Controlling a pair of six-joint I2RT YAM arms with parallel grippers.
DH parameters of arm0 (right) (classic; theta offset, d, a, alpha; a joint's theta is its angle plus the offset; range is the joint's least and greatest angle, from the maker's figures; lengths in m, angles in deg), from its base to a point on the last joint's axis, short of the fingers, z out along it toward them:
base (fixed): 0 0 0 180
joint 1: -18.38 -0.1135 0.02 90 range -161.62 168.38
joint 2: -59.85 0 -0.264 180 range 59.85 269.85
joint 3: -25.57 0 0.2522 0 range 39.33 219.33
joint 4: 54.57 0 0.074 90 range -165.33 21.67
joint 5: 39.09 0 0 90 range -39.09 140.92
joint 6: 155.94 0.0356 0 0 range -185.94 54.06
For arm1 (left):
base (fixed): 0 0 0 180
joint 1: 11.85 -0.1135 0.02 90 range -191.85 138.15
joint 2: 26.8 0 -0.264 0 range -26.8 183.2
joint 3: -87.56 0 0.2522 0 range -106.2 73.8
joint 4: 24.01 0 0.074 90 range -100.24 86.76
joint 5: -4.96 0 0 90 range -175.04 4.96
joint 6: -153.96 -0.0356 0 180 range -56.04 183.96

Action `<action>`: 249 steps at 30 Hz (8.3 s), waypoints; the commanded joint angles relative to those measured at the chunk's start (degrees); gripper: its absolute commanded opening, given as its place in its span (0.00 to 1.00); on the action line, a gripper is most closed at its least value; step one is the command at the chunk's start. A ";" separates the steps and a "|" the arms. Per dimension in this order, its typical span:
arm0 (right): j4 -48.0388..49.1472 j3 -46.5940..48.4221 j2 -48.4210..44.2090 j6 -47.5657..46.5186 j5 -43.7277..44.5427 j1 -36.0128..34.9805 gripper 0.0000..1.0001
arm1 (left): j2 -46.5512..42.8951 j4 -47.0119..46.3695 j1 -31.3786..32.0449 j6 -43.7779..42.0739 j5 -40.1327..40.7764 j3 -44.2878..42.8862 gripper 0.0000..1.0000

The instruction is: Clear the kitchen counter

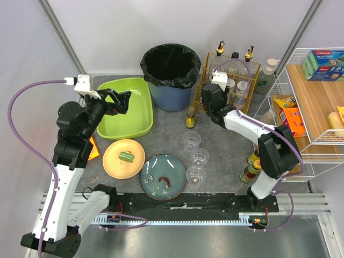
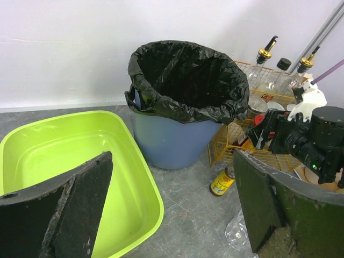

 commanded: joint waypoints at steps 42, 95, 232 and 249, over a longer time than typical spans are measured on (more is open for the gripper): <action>0.54 11.61 8.98 1.64 -7.41 -3.83 0.81 | -1.83 -0.89 0.01 -3.86 2.81 -0.16 0.98; -17.74 8.54 2.13 -6.98 -32.56 -3.83 0.55 | -2.80 -0.72 0.01 -2.71 1.49 0.19 0.98; -73.65 -7.62 -35.75 18.95 -5.57 15.24 0.77 | 6.52 -3.71 2.12 3.88 -23.65 1.51 0.99; -65.99 -12.47 -38.21 14.03 -3.47 15.59 0.42 | 5.90 -2.74 2.12 3.88 -21.27 1.07 0.99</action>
